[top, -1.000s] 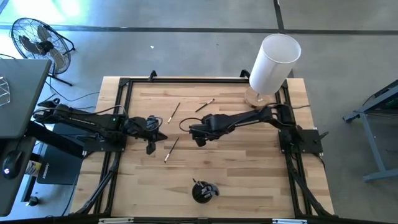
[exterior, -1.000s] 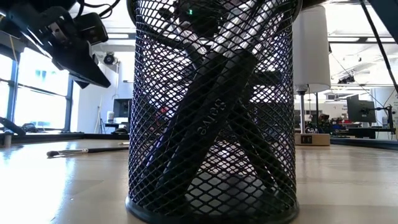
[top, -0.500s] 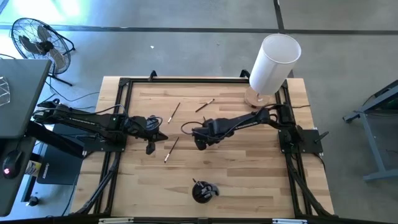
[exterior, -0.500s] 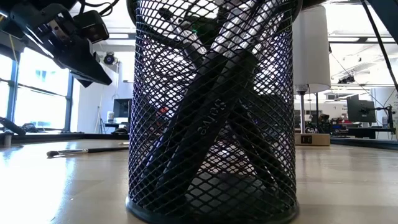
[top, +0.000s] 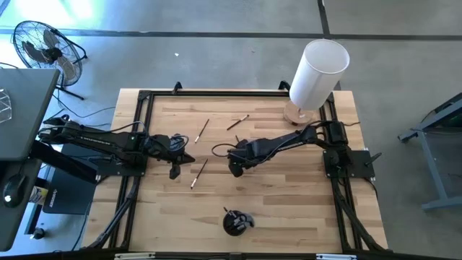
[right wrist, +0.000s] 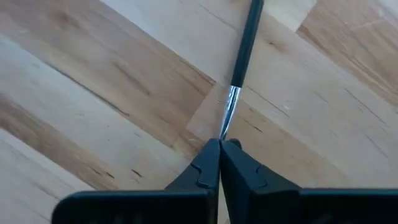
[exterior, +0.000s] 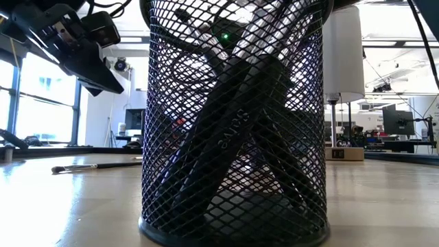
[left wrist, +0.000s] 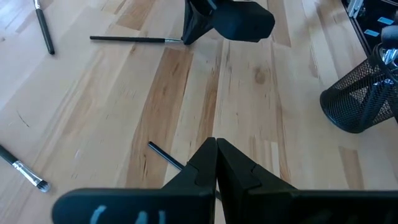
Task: Put items in baskets/containers
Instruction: Put the black eyeshadow brush into the black pen holder
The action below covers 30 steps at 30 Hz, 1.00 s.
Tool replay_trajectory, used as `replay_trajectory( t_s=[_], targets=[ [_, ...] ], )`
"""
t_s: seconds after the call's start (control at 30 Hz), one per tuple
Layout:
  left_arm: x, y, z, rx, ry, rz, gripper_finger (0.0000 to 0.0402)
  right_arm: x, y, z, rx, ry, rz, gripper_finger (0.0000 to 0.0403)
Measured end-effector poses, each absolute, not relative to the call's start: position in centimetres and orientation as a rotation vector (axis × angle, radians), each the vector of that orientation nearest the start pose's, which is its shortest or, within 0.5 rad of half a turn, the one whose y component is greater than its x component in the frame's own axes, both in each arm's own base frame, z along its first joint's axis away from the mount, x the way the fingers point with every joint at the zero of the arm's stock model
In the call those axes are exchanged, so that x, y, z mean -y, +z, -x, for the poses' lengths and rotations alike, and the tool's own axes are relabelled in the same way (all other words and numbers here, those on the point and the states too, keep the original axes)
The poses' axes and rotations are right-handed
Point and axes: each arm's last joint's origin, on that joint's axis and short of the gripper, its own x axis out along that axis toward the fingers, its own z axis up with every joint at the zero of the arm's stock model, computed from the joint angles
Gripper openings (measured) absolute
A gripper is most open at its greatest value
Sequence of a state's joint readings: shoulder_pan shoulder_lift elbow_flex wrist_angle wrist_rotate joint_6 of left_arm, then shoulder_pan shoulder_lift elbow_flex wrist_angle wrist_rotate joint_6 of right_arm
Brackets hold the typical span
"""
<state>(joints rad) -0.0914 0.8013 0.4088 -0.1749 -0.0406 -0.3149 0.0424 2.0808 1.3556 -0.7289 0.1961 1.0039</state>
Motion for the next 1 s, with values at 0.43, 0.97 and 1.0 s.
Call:
replay_trajectory(
  t_s=[0.43, 0.97, 1.0],
  targets=[
    [1.3, 21.1, -17.0, -0.513, 0.024, 0.102, 0.0063, -1.4, 20.5, -37.3, -1.072, -0.559, -0.861, 0.0001],
    [5.0, 27.1, -24.2, -0.507, 0.028, -0.947, 0.0158, -1.4, 26.3, -37.6, -0.809, -0.281, -1.03, 0.0],
    [5.1, 27.1, -24.8, -0.522, 0.026, -0.981, 0.0158, -1.4, 26.4, -37.7, -0.793, -0.271, -1.032, 0.0]
  ],
)
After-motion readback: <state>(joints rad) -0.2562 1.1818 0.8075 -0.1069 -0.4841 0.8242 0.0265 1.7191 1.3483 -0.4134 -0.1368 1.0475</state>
